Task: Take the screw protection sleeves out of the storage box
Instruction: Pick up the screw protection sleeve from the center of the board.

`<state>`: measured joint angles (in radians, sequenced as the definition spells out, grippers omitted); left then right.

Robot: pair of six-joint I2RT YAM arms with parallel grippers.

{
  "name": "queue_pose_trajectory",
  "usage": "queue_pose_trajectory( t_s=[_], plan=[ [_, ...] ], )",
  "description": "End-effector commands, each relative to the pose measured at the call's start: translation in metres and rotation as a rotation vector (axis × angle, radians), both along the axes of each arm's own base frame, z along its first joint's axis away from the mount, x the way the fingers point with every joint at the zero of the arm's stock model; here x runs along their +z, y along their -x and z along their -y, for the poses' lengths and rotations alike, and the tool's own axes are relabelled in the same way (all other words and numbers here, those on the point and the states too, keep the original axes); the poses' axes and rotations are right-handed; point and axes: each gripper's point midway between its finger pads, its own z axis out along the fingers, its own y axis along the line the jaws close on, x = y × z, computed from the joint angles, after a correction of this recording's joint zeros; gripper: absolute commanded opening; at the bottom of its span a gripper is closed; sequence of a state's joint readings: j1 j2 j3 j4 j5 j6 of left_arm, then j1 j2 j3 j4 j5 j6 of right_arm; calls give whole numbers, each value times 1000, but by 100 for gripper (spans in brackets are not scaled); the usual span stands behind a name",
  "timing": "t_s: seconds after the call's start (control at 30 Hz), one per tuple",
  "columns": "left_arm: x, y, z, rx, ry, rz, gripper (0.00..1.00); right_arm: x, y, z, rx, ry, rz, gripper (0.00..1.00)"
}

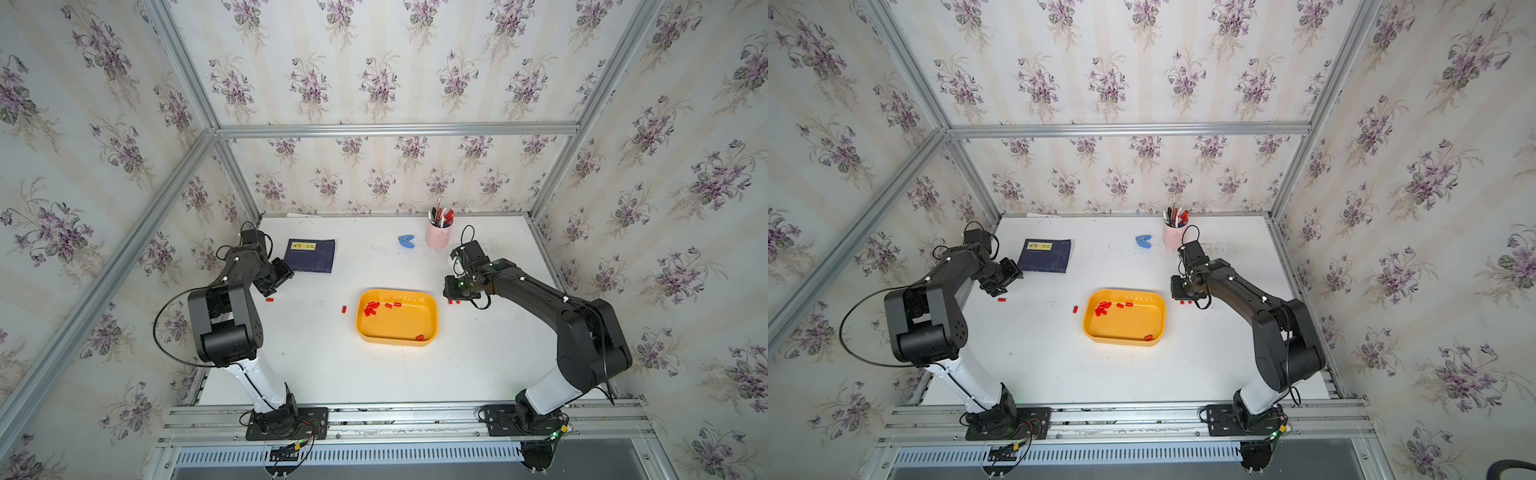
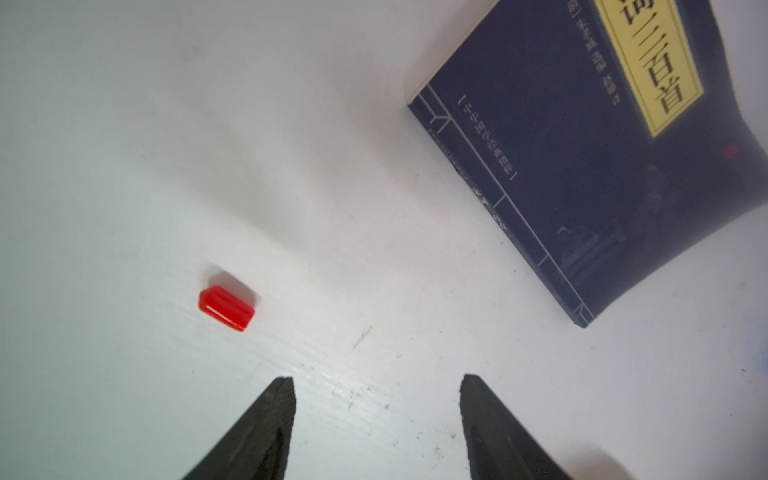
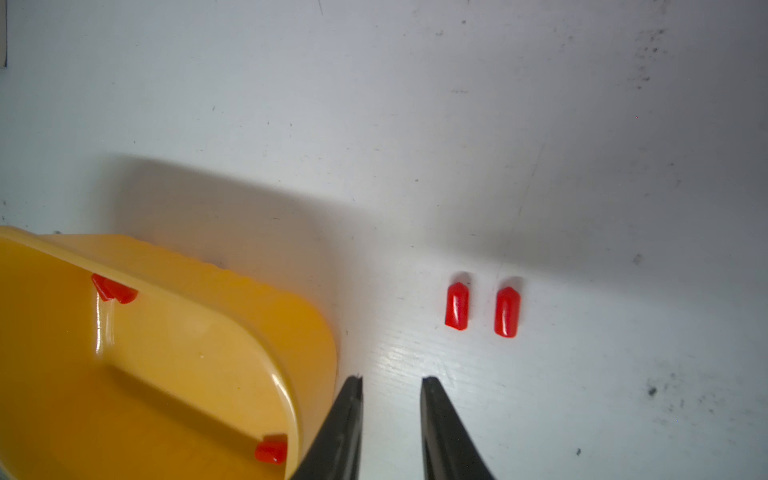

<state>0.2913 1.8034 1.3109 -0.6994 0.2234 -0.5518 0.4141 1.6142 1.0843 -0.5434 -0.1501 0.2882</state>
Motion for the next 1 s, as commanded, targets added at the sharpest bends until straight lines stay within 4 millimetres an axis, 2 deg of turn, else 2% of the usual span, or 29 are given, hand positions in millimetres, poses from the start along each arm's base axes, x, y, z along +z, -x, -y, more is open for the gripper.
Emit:
queue_pose_trajectory(
  t_s=[0.0, 0.1, 0.23, 0.37, 0.57, 0.67, 0.7, 0.83, 0.97],
  plan=[
    [12, -2, 11, 61, 89, 21, 69, -1, 1, 1, 8, 6, 1, 29],
    [14, 6, 14, 122, 162, 7, 69, -4, 3, 3, 12, 19, -4, 29],
    [4, 51, -16, 379, 201, -110, 66, -7, 6, 2, 22, 9, -4, 30],
    [-9, 69, -22, 514, 254, -130, 66, -13, 8, -1, 41, 0, -16, 30],
    [-24, 67, -26, 620, 284, -112, 66, -18, 3, -6, 72, -2, -21, 30],
    [-25, 87, -34, 709, 225, -170, 67, -22, 4, -4, 80, 16, -31, 30],
    [-24, 87, -36, 728, 216, -152, 67, -23, 5, -4, 84, 12, -34, 30],
    [-22, 86, -43, 791, 195, -130, 67, -27, 6, -6, 91, 1, -37, 30],
    [-31, 84, -44, 836, 210, -131, 66, -31, 8, -7, 93, -3, -53, 30]
  ],
)
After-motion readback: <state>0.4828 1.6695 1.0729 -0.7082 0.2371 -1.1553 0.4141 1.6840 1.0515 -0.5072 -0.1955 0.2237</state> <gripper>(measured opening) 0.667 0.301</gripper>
